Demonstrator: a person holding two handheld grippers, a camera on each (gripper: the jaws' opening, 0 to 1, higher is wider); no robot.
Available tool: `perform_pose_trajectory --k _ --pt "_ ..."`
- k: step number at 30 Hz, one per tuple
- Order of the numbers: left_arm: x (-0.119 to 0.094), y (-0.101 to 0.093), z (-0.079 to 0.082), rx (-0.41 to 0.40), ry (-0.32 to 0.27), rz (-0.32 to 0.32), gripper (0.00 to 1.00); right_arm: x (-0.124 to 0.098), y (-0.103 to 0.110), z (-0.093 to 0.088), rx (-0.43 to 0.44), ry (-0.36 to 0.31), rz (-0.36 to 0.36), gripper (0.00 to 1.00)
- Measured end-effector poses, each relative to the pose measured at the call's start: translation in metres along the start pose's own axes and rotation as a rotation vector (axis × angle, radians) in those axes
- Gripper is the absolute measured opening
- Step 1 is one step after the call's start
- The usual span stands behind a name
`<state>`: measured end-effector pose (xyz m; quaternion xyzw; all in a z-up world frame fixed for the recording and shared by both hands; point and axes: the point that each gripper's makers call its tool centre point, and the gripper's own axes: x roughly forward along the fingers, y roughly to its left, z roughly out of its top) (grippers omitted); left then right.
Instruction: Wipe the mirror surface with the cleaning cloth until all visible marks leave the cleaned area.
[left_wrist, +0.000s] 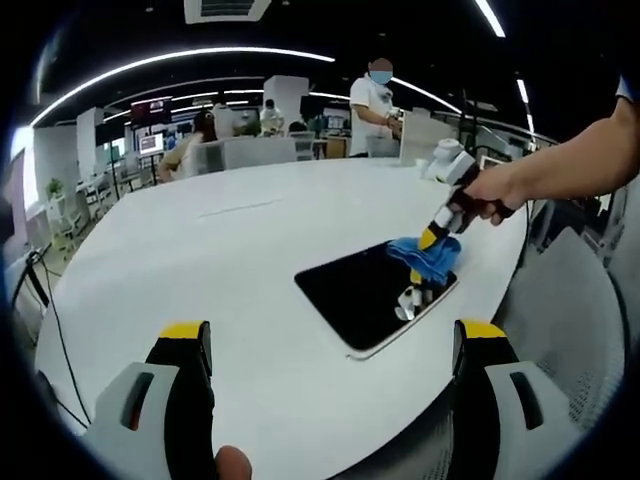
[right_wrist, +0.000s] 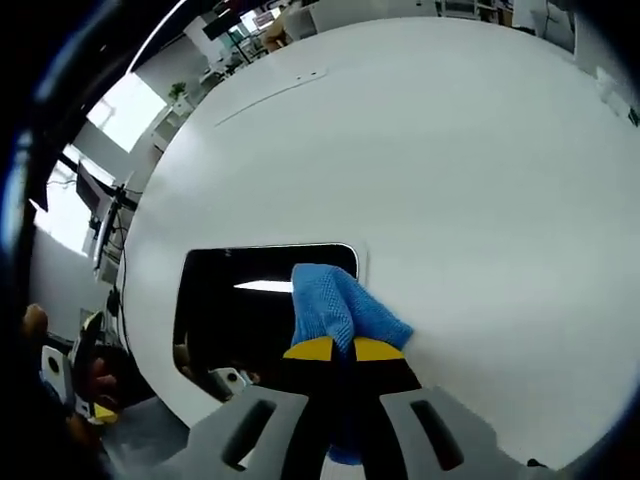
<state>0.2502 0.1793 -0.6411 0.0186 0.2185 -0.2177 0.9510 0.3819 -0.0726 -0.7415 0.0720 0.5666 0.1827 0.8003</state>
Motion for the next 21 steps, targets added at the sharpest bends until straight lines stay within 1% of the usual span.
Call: perform_pose_trajectory --k 6,9,12,16,17,19,21 --pt "0.001 -0.003 0.0 0.018 0.01 -0.009 0.99 -0.001 -0.001 0.0 -0.004 -0.004 -0.001 0.0" --pt "0.001 0.001 0.004 0.001 -0.006 0.004 0.99 -0.001 -0.002 0.0 0.003 -0.007 0.001 0.0" --pt "0.001 0.003 0.005 -0.012 -0.009 0.002 0.99 -0.001 -0.002 0.0 0.019 -0.014 0.001 0.0" --pt "0.001 0.0 0.005 0.008 0.0 -0.01 0.99 -0.001 -0.001 -0.001 0.004 -0.025 -0.015 0.0" --pt "0.001 0.001 0.004 0.008 0.0 -0.009 0.99 -0.001 -0.001 0.0 0.017 -0.025 -0.025 0.0" --pt "0.001 0.002 0.005 0.01 -0.003 -0.003 0.99 -0.002 0.0 -0.002 0.006 -0.023 -0.034 0.0" --pt "0.0 0.008 0.006 -0.013 -0.012 0.014 0.99 -0.002 0.0 -0.004 0.003 -0.027 -0.041 0.0"
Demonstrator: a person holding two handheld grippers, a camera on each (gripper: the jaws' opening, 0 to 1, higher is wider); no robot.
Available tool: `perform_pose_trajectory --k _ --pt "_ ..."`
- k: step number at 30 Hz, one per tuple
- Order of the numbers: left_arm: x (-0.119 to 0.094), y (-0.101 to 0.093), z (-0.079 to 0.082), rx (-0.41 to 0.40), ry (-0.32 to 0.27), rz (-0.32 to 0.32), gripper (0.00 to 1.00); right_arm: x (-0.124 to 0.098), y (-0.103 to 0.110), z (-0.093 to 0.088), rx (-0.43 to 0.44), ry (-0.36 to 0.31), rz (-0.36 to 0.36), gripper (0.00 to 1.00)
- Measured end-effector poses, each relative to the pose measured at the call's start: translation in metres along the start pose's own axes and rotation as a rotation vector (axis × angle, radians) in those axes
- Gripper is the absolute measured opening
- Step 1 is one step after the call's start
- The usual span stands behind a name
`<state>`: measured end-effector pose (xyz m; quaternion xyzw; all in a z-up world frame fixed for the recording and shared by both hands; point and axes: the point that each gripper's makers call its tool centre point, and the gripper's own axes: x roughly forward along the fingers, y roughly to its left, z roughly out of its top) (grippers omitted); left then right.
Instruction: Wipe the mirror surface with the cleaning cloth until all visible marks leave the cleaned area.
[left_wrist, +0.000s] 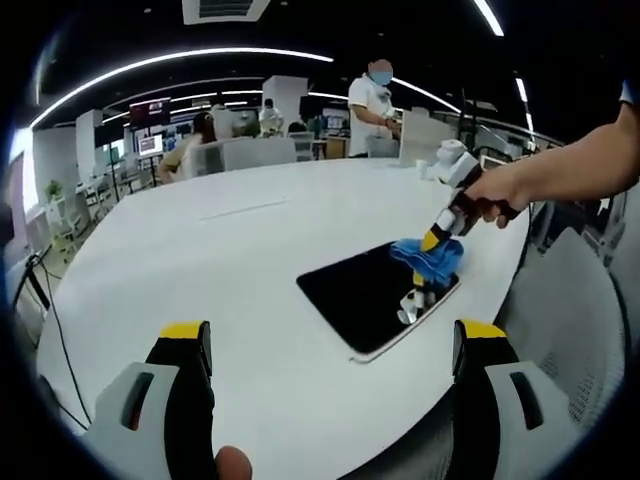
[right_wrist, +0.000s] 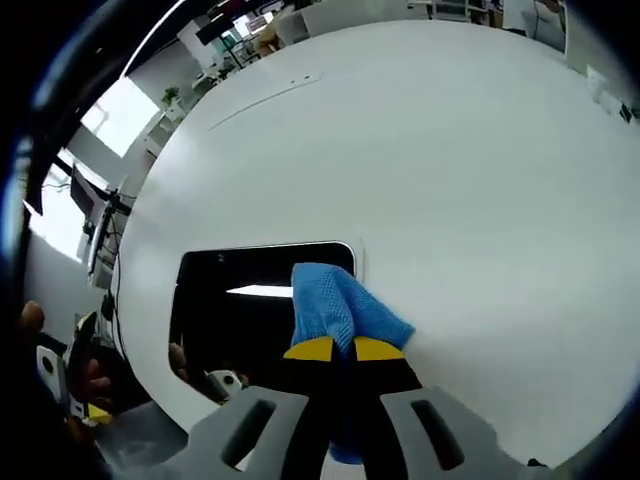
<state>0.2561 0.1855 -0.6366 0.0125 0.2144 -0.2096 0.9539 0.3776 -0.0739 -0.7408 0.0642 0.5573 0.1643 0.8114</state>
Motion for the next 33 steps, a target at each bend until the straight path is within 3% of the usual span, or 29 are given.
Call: perform_pose_trajectory --k 10,33 --pt "-0.007 0.011 0.005 -0.003 -0.017 0.016 0.99 -0.006 0.001 -0.014 0.02 -0.005 -0.009 0.0" --pt "-0.011 0.011 0.001 -0.018 -0.028 0.013 0.99 -0.016 -0.001 -0.041 0.059 -0.016 -0.018 0.0"
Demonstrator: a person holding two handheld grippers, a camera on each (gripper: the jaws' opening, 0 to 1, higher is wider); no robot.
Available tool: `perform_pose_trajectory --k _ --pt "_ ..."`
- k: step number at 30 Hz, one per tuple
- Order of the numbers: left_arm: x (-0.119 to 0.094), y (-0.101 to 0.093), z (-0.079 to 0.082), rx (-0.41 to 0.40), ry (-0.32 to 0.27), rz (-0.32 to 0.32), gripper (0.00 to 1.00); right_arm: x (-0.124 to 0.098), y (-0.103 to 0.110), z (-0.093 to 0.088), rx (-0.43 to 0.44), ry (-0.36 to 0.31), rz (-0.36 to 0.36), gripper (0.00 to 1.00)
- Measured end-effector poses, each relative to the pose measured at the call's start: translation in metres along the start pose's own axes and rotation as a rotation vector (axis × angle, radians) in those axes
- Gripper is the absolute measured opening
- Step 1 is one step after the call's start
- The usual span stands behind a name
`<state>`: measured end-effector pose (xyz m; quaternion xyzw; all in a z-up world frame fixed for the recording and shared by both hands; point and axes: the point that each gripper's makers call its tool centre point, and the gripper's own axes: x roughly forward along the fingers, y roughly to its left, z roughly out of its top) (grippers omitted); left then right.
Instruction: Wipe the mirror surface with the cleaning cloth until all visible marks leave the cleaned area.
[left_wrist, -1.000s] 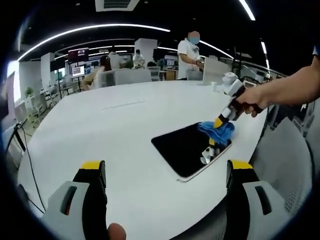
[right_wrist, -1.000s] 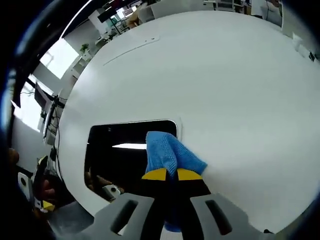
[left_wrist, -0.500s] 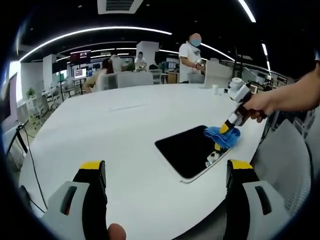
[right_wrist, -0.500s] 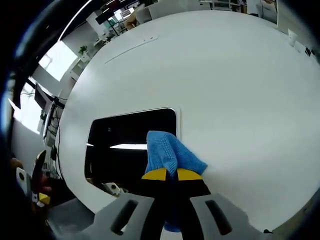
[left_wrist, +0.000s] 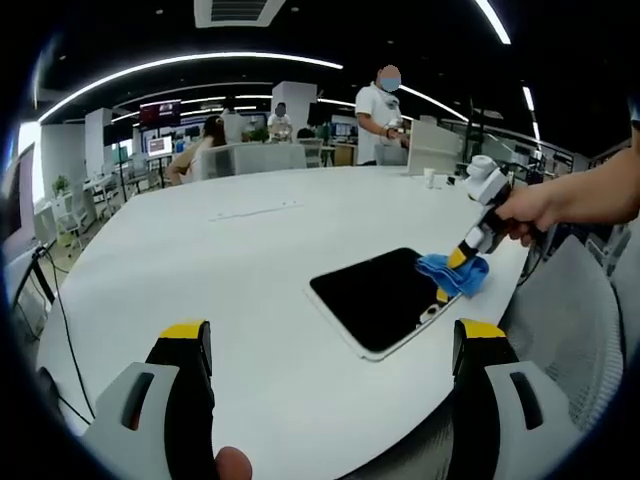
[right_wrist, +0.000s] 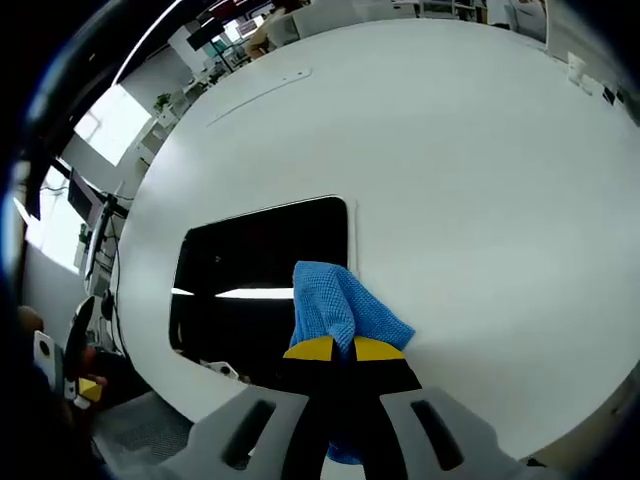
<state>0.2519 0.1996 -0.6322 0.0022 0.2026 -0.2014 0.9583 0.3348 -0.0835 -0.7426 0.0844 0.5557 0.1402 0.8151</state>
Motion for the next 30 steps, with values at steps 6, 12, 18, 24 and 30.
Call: perform_pose_trajectory --k 6,12,18,24,30 --pt "0.005 -0.004 -0.006 0.004 0.024 -0.017 0.99 -0.002 -0.002 -0.006 0.004 0.017 -0.002 0.0" --pt "0.008 -0.006 -0.006 0.008 0.03 -0.021 0.99 -0.004 0.0 -0.01 0.024 0.017 -0.007 0.0" --pt "0.009 -0.005 -0.004 0.02 0.03 -0.032 0.99 -0.005 0.001 -0.011 0.026 0.024 -0.01 0.0" --pt "0.006 -0.004 -0.005 0.014 0.036 -0.043 0.99 -0.006 0.004 -0.008 0.025 0.022 -0.009 0.0" --pt "0.002 -0.001 -0.01 -0.023 0.04 -0.036 0.99 -0.003 0.015 -0.009 0.024 0.025 0.011 0.0"
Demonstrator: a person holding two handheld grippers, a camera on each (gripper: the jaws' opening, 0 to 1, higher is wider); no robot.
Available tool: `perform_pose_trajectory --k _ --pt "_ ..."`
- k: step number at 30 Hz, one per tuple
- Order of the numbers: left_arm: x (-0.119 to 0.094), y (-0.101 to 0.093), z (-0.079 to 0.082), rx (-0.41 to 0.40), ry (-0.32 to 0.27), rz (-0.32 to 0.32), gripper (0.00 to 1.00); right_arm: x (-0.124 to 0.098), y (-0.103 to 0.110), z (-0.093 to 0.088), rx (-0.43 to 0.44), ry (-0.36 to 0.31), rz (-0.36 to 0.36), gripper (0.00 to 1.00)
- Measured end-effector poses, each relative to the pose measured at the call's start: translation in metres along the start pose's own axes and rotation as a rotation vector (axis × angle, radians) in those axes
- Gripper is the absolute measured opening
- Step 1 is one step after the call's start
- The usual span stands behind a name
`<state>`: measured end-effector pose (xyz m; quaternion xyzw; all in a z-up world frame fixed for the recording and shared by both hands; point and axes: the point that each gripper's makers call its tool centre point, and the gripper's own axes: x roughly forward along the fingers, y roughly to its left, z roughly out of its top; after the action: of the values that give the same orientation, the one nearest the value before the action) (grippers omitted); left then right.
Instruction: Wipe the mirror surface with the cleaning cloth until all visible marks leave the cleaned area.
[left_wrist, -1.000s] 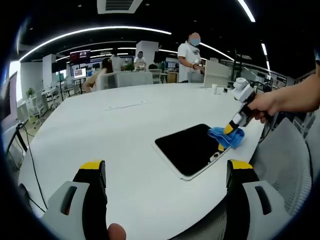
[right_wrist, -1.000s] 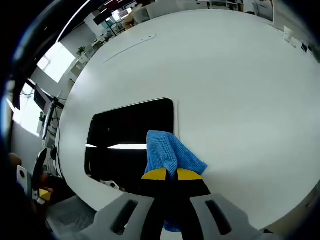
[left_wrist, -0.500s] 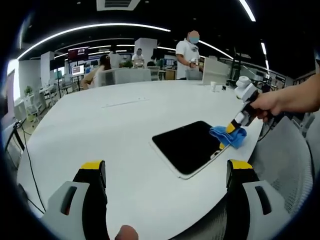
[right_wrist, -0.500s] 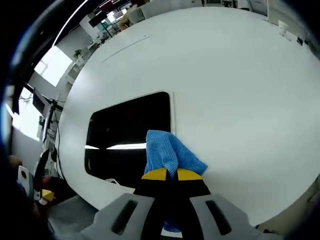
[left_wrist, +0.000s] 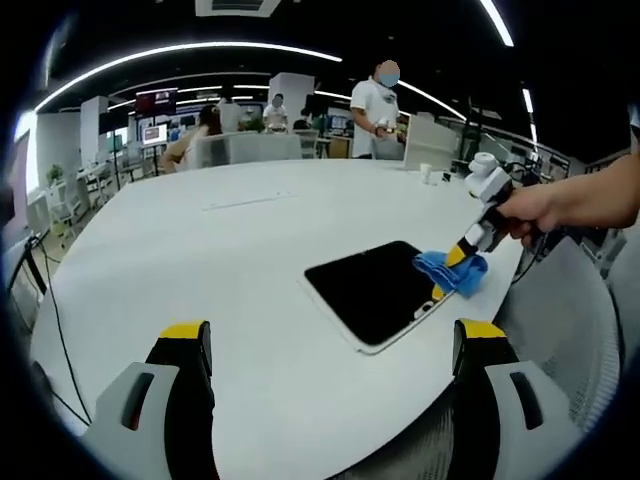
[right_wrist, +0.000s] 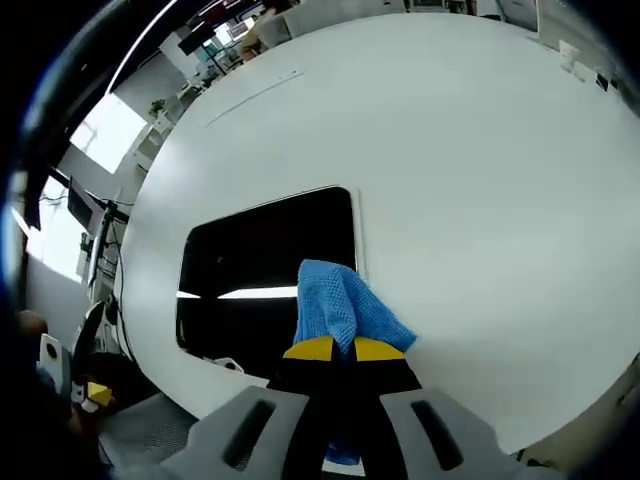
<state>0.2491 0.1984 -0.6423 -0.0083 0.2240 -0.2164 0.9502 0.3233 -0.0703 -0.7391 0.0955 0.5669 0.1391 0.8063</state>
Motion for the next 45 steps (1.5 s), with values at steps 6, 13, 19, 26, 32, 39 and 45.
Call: perform_pose_trajectory --k 6,13,19,26,32,39,45 --pt "-0.002 -0.001 0.0 -0.01 -0.007 -0.004 0.99 0.002 0.006 0.0 0.027 -0.004 -0.005 0.0" --pt "0.0 -0.005 -0.003 -0.009 -0.003 -0.026 0.99 0.007 0.018 -0.002 0.0 0.004 -0.008 0.0" --pt "0.001 -0.009 -0.006 0.004 0.007 -0.044 0.99 0.011 0.028 -0.001 -0.029 0.012 -0.036 0.0" --pt "0.003 -0.01 -0.009 0.011 0.01 -0.047 0.99 0.018 0.046 -0.002 -0.048 0.027 -0.03 0.0" --pt "0.005 -0.011 -0.011 0.008 0.014 -0.052 0.99 0.026 0.061 0.0 -0.049 0.031 -0.021 0.0" --pt "0.005 -0.01 -0.01 -0.007 0.008 -0.045 0.99 0.032 0.08 -0.003 -0.077 0.028 -0.008 0.0" --pt "0.006 -0.016 -0.016 -0.029 0.034 -0.059 0.99 0.036 0.098 -0.005 -0.082 0.033 0.003 0.0"
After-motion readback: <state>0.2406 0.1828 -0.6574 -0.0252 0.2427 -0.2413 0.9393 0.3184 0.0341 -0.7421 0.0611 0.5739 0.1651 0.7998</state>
